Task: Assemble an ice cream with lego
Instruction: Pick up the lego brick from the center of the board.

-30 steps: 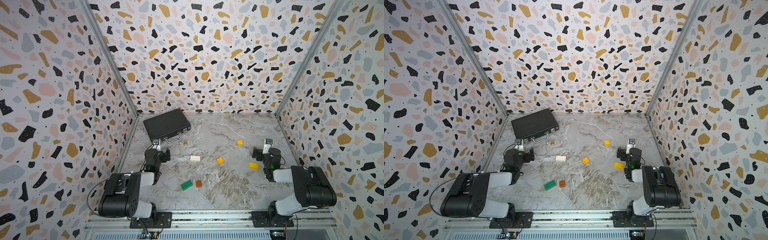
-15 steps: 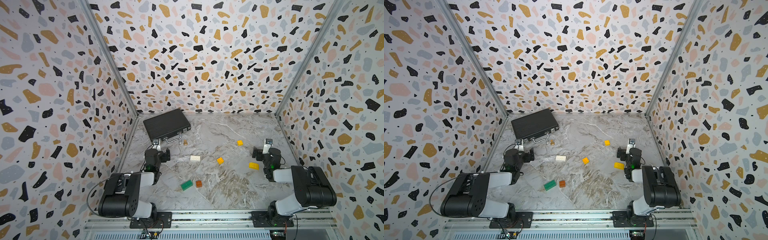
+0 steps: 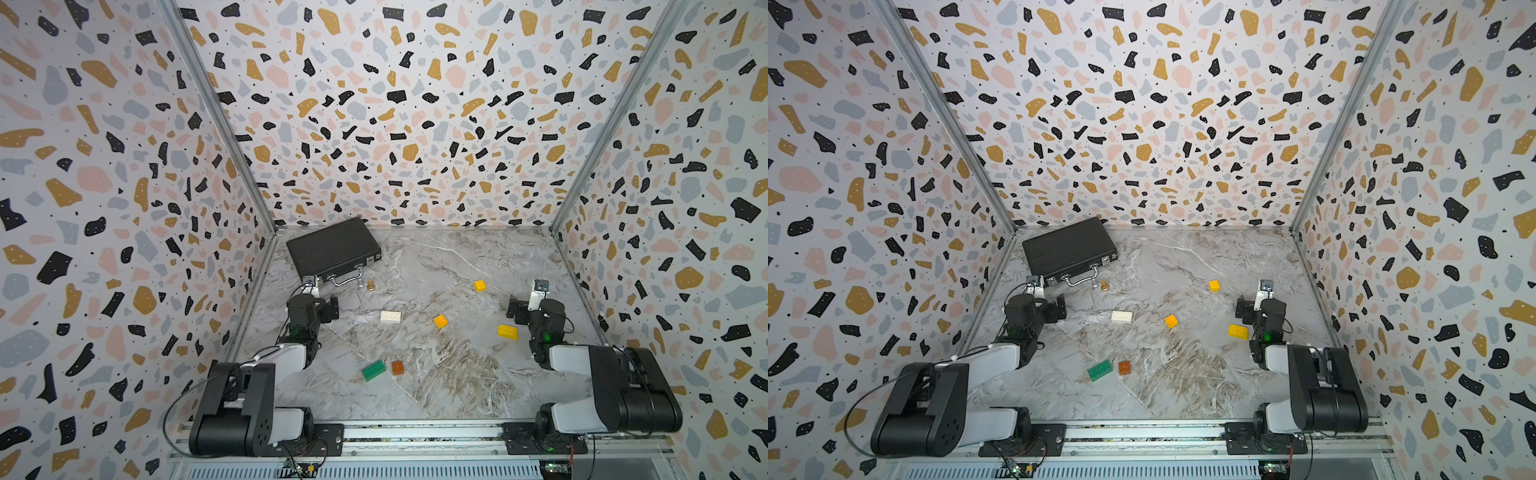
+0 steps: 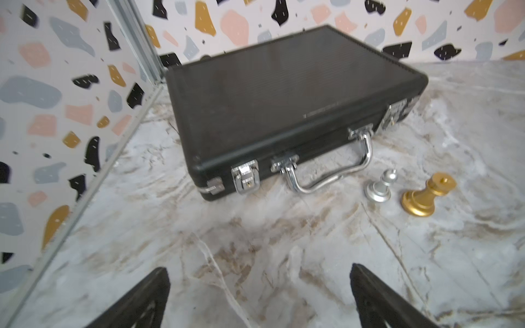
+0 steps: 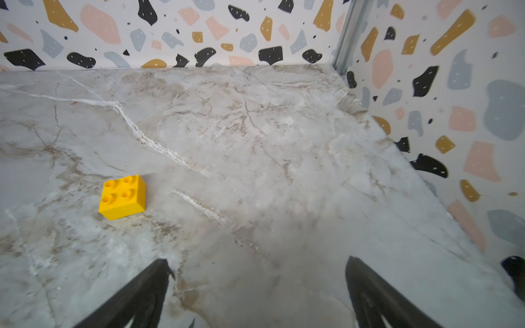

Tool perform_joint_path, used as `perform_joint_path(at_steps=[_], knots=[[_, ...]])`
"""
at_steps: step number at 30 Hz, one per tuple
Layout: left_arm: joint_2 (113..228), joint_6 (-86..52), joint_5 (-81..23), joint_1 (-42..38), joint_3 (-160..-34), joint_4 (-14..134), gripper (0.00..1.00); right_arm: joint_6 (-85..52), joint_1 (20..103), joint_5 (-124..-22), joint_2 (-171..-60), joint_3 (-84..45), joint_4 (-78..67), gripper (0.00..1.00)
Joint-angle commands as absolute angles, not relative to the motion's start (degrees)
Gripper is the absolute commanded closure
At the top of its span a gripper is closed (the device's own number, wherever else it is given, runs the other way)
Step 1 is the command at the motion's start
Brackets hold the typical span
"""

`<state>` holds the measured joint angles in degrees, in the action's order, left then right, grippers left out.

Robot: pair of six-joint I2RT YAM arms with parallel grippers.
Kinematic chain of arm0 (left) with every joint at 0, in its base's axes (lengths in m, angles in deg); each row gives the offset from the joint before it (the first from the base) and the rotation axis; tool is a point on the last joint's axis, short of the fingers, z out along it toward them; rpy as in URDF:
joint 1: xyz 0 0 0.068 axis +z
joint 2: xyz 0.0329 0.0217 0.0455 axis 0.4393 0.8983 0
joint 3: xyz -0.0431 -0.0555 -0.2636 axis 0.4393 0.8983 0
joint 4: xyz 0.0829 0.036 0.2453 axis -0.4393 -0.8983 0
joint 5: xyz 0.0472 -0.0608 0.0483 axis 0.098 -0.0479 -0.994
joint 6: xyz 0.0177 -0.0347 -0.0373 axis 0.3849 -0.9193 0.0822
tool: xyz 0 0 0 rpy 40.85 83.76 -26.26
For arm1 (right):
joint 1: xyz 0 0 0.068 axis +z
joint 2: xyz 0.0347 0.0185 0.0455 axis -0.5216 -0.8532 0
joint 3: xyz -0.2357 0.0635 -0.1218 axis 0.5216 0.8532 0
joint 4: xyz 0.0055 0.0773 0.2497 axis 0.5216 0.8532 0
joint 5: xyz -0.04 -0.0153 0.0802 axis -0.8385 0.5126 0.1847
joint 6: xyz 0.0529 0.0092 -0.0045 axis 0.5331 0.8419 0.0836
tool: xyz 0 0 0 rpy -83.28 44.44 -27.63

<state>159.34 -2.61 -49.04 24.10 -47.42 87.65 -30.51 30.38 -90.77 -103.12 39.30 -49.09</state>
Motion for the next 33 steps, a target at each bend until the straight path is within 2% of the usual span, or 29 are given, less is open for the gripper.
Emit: perform_joint_path(at_steps=[1,3,5,8,11,14,18,21,23,25,27,30,33], knots=[[150.4,-9.0,-50.9,23.5,-49.8,86.3,0.01,-25.8,30.5,-91.7,-92.0,36.9,-42.1,0.00],[146.4,-13.4,-44.9,23.2,-47.0,94.8,0.01,-16.3,30.5,-92.6,-88.1,36.3,-40.9,0.00],[144.4,-21.3,-47.0,20.9,-46.1,99.2,0.01,-7.1,30.5,-92.9,-86.1,36.0,-39.8,0.00],[141.2,-38.7,-55.3,19.7,-49.7,84.7,0.01,1.8,30.4,-91.0,-83.3,35.2,-34.1,0.00],[142.5,-37.6,-52.4,19.4,-52.6,79.9,0.01,5.4,30.3,-90.6,-82.3,32.5,-26.0,0.00],[144.6,-38.1,-49.0,18.6,-55.2,76.6,0.01,4.8,30.4,-87.0,-86.1,27.2,-18.5,0.00],[148.7,-34.3,-45.3,13.7,-61.3,67.8,0.01,4.1,31.4,-78.3,-93.7,20.7,-13.2,0.03],[154.2,-30.1,-39.0,10.0,-72.9,49.3,0.00,-0.5,37.4,-76.8,-102.9,10.2,0.6,0.08],[158.5,-27.8,-35.7,7.9,-81.1,32.8,0.01,-3.9,42.3,-73.9,-109.8,2.4,8.5,0.15],[161.1,-24.2,-34.0,5.6,-85.5,22.0,0.00,-6.5,46.9,-71.0,-115.4,-4.1,15.4,0.17],[161.4,-22.2,-35.5,2.7,-85.4,16.0,0.01,-9.5,51.6,-68.8,-120.7,-10.4,22.9,0.19],[158.9,-22.5,-36.4,1.3,-80.0,16.0,0.00,-13.2,58.1,-67.5,-126.9,-17.1,32.9,0.23],[155.9,-25.0,-41.6,1.4,-77.1,16.9,0.01,-15.6,62.8,-70.9,-130.7,-19.5,37.4,0.24]])
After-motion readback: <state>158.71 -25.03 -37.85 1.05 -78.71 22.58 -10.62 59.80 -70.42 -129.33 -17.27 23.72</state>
